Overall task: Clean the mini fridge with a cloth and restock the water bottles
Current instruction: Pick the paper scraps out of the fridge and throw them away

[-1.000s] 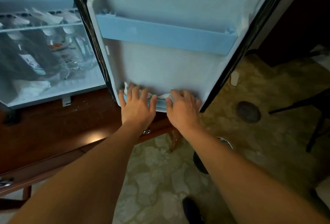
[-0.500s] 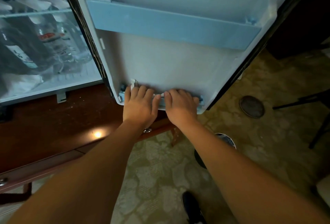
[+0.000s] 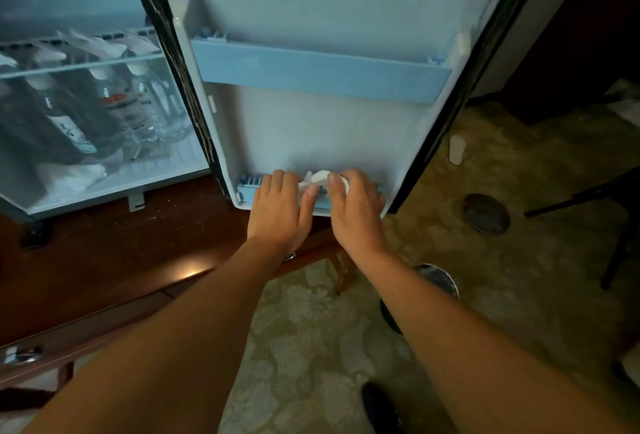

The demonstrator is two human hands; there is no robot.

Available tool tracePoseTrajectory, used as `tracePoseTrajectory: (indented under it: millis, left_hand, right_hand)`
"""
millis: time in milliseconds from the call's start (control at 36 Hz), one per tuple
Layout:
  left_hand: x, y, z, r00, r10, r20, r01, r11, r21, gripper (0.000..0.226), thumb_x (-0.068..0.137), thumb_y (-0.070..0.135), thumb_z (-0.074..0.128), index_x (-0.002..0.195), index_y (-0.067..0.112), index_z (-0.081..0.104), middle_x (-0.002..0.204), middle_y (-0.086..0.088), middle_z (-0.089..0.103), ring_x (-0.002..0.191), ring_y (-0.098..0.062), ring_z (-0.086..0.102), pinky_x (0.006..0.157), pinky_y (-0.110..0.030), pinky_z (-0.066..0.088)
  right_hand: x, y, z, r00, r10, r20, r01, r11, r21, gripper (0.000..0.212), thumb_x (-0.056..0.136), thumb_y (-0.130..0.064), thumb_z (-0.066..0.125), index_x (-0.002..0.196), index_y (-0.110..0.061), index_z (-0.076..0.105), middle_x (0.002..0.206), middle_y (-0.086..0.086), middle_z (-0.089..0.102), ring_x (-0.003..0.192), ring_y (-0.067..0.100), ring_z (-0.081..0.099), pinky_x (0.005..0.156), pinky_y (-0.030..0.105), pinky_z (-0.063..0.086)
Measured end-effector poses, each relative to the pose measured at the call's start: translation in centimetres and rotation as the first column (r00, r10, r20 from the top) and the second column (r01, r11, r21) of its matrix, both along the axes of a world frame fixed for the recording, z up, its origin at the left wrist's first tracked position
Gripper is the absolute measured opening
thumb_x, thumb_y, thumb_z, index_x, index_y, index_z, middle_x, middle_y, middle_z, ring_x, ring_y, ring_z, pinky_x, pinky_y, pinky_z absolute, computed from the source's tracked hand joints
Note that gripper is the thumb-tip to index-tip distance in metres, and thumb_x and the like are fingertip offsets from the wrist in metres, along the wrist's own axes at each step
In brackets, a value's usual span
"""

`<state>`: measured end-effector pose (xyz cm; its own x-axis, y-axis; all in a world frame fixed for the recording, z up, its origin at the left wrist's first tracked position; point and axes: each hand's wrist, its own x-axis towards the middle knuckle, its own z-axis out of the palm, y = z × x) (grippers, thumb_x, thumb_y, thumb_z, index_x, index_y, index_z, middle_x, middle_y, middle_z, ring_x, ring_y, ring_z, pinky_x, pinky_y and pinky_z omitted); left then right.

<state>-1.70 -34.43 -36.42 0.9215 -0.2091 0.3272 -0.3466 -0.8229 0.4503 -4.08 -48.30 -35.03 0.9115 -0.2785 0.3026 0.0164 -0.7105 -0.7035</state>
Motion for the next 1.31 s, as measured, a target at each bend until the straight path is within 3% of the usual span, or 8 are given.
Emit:
tracePoseTrajectory:
  millis: [139, 333, 444, 611, 833, 1000, 1167, 1306]
  left_hand:
    - [-2.6, -1.4, 0.2, 0.998, -0.062, -0.024, 0.058, 0.988, -0.144, 0.055, 0.102, 0.049, 0.023, 0.106, 0.005, 0.054, 0.102, -0.014, 0.055, 0.094, -0.035, 0.054, 0.083, -0.05, 0.045]
    - [-6.4, -5.1, -1.4, 0.989, -0.126, -0.075, 0.11, 0.976, -0.188, 0.057, 0.101, 0.054, 0.021, 0.109, 0.008, 0.055, 0.105, -0.008, 0.055, 0.094, -0.03, 0.056, 0.078, -0.043, 0.045]
    - [-8.0, -8.1, -3.0, 0.98, -0.173, -0.097, 0.153, 0.97, -0.188, 0.055, 0.102, 0.053, 0.022, 0.111, 0.01, 0.055, 0.105, -0.005, 0.055, 0.093, -0.026, 0.056, 0.076, -0.041, 0.046]
    - [-9.5, -14.3, -5.9, 0.964, -0.227, -0.14, 0.195, 0.957, -0.214, 0.051, 0.102, 0.055, 0.022, 0.11, 0.015, 0.054, 0.101, 0.003, 0.051, 0.087, -0.016, 0.054, 0.071, -0.033, 0.041]
    - [-10.5, -23.3, -11.0, 0.931, -0.229, -0.285, 0.179, 0.965, -0.192, 0.056, 0.101, 0.056, 0.022, 0.108, 0.011, 0.053, 0.105, -0.005, 0.054, 0.094, -0.023, 0.056, 0.079, -0.043, 0.048]
    - [-9.6, -29.4, -15.7, 0.904, -0.168, -0.392, 0.1, 0.977, -0.187, 0.046, 0.106, 0.045, 0.033, 0.124, 0.005, 0.049, 0.12, -0.014, 0.057, 0.111, -0.031, 0.057, 0.087, -0.04, 0.043]
    - [-8.4, -35.0, -21.0, 0.874, -0.097, -0.475, -0.043, 0.96, -0.275, 0.05, 0.104, 0.052, 0.031, 0.124, 0.01, 0.048, 0.115, 0.0, 0.051, 0.107, -0.025, 0.055, 0.082, -0.034, 0.037]
    - [-7.3, -38.7, -26.4, 0.823, 0.013, -0.568, -0.183, 0.952, -0.244, 0.044, 0.107, 0.045, 0.037, 0.123, 0.006, 0.048, 0.123, -0.012, 0.056, 0.106, -0.029, 0.057, 0.08, -0.034, 0.037]
  right_hand:
    - [-2.6, -1.0, -0.2, 0.999, 0.021, 0.048, -0.025, 0.995, 0.095, 0.028, 0.106, -0.034, 0.048, 0.105, -0.008, 0.058, 0.103, 0.007, 0.061, 0.097, 0.027, 0.058, 0.085, 0.05, 0.049]
    - [-6.7, -5.2, -2.4, 0.999, -0.026, -0.032, 0.031, 0.984, 0.178, 0.027, 0.107, -0.04, 0.043, 0.111, -0.016, 0.054, 0.108, 0.003, 0.06, 0.096, 0.017, 0.057, 0.072, 0.025, 0.044]
    - [-8.8, -8.6, -3.7, 0.991, -0.068, -0.112, 0.087, 0.98, 0.18, 0.027, 0.106, -0.048, 0.038, 0.112, -0.024, 0.05, 0.107, 0.0, 0.061, 0.093, 0.015, 0.059, 0.074, 0.035, 0.052]
    - [-10.9, -14.4, -5.7, 0.981, -0.128, -0.144, 0.158, 0.963, 0.217, 0.032, 0.106, -0.041, 0.041, 0.113, -0.013, 0.054, 0.107, 0.007, 0.062, 0.098, 0.024, 0.059, 0.085, 0.046, 0.051]
    - [-12.7, -22.9, -11.0, 0.951, -0.191, -0.244, 0.239, 0.953, 0.187, 0.033, 0.106, -0.04, 0.042, 0.113, -0.011, 0.057, 0.105, 0.001, 0.062, 0.094, 0.017, 0.057, 0.073, 0.024, 0.036]
    - [-12.0, -28.9, -15.8, 0.918, -0.228, -0.324, 0.308, 0.925, 0.223, 0.035, 0.106, -0.042, 0.042, 0.114, -0.012, 0.057, 0.1, 0.0, 0.065, 0.089, 0.015, 0.063, 0.074, 0.03, 0.05]
    - [-10.5, -33.9, -21.0, 0.898, -0.256, -0.356, 0.344, 0.916, 0.209, 0.034, 0.107, -0.038, 0.043, 0.111, -0.008, 0.058, 0.1, 0.006, 0.065, 0.092, 0.023, 0.062, 0.082, 0.043, 0.052]
    - [-9.6, -37.0, -26.0, 0.905, -0.222, -0.362, 0.323, 0.913, 0.25, 0.018, 0.108, -0.031, 0.046, 0.105, -0.017, 0.055, 0.094, -0.009, 0.059, 0.087, 0.012, 0.059, 0.077, 0.025, 0.047]
